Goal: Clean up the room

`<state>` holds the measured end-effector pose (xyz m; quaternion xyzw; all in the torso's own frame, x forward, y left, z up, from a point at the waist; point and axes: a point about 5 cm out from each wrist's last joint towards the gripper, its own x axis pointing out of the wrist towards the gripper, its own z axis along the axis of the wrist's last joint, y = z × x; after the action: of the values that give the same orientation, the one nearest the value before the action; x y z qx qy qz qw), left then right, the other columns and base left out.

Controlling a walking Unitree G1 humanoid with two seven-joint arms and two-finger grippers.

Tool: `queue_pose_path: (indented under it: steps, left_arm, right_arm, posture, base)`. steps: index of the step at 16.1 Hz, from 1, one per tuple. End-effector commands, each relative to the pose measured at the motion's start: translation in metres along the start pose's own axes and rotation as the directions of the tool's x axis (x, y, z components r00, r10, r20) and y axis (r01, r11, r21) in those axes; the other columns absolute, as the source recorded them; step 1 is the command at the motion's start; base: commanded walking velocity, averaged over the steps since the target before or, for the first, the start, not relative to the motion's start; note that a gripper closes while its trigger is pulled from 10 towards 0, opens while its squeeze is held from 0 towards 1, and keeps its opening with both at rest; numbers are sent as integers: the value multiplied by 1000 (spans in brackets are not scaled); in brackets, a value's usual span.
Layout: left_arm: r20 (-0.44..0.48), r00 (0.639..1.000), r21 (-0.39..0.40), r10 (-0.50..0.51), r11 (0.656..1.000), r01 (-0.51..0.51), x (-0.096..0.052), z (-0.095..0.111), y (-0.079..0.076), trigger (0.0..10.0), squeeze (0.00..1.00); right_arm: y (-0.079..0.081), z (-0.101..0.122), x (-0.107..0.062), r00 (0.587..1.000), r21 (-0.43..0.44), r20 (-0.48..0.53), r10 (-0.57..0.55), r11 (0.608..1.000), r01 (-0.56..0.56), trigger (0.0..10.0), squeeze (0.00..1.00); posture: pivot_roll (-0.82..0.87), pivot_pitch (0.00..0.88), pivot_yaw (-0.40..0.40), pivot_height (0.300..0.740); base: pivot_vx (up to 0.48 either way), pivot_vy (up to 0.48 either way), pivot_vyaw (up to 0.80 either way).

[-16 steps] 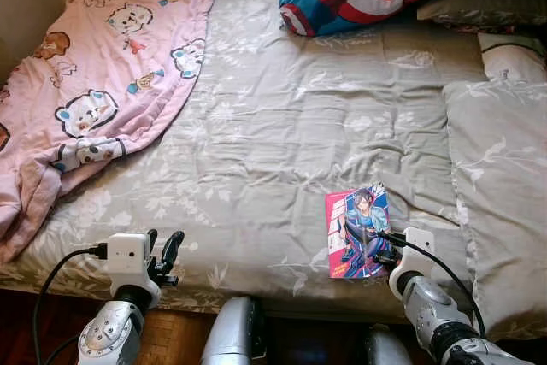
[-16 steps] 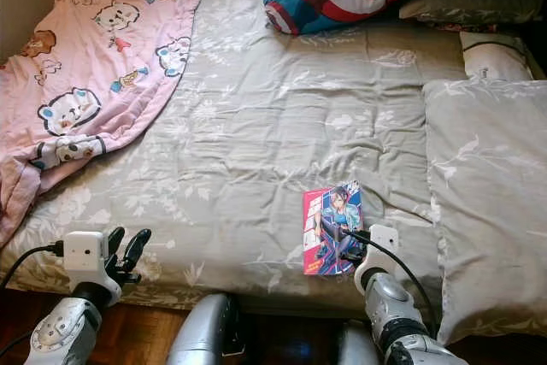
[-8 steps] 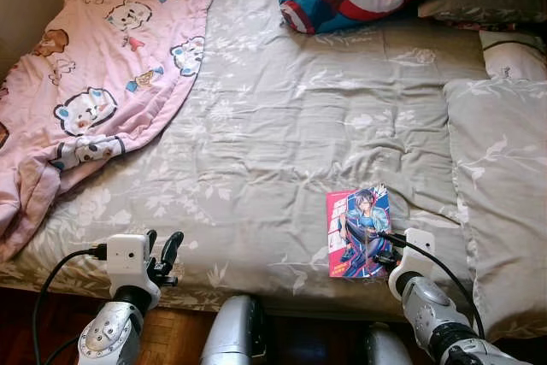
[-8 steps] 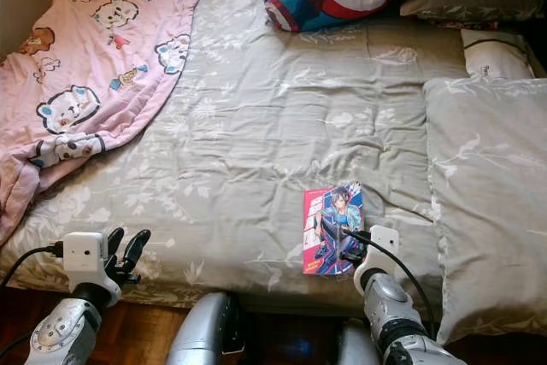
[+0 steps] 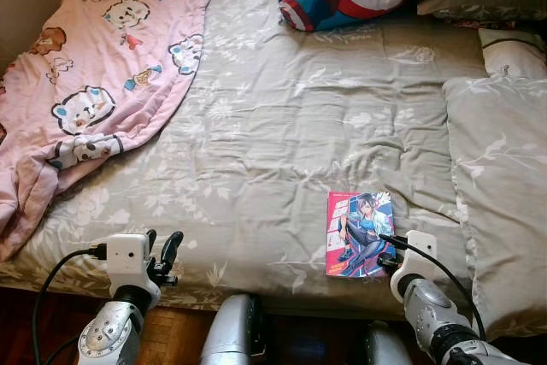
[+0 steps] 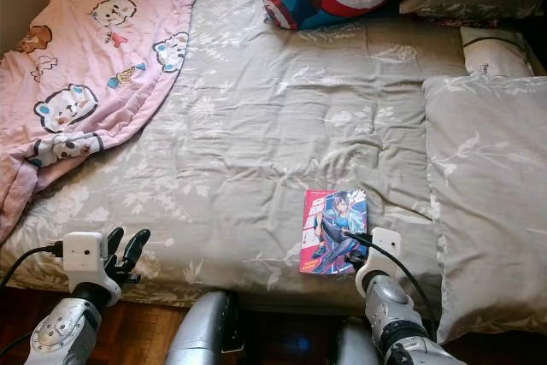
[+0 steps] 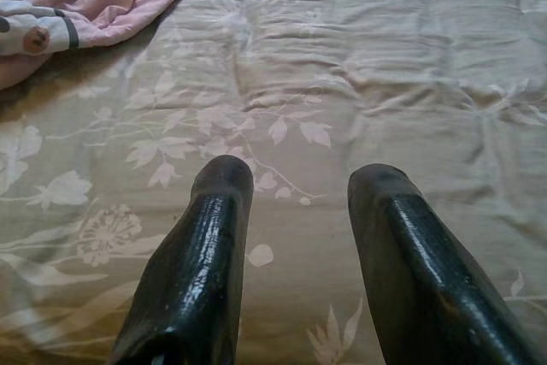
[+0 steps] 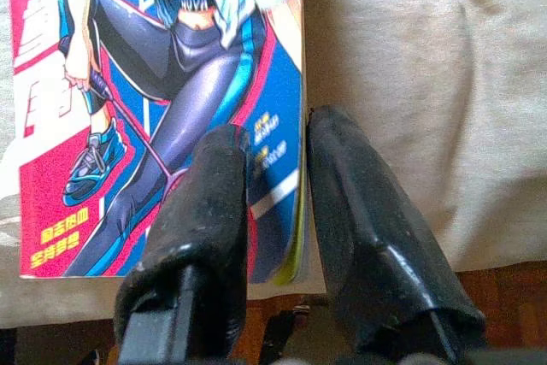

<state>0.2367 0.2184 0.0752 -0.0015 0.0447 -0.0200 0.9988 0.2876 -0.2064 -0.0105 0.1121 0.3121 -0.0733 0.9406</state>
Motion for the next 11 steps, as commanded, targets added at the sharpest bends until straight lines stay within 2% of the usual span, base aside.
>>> queue_pose_path:
  steps: [1,8,10,11]
  left_arm:
    - [-20,1000,14,7,1000,-7,-4,-2,2,10000,0]
    - [-16,1000,9,7,1000,-6,-1,-2,1,10000,0]
    - [-12,1000,-3,10,1000,-10,3,-4,-1,10000,0]
    - [-14,1000,-5,11,1000,-12,5,-5,-2,10000,0]
  right_arm:
    - [-4,-13,-2,999,8,-41,-18,1000,19,10000,0]
    - [-11,-2,-2,998,-12,7,-66,998,66,10000,0]
    - [-9,20,-2,988,-56,148,-37,997,46,10000,0]
    - [-7,24,-2,984,-65,177,-14,998,26,10000,0]
  posture:
    - [159,265,87,654]
    - [152,260,85,654]
    - [130,243,72,654]
    - [128,241,70,654]
  base:
    - [0,0,0]
    - [0,0,0]
    - [0,0,0]
    - [0,0,0]
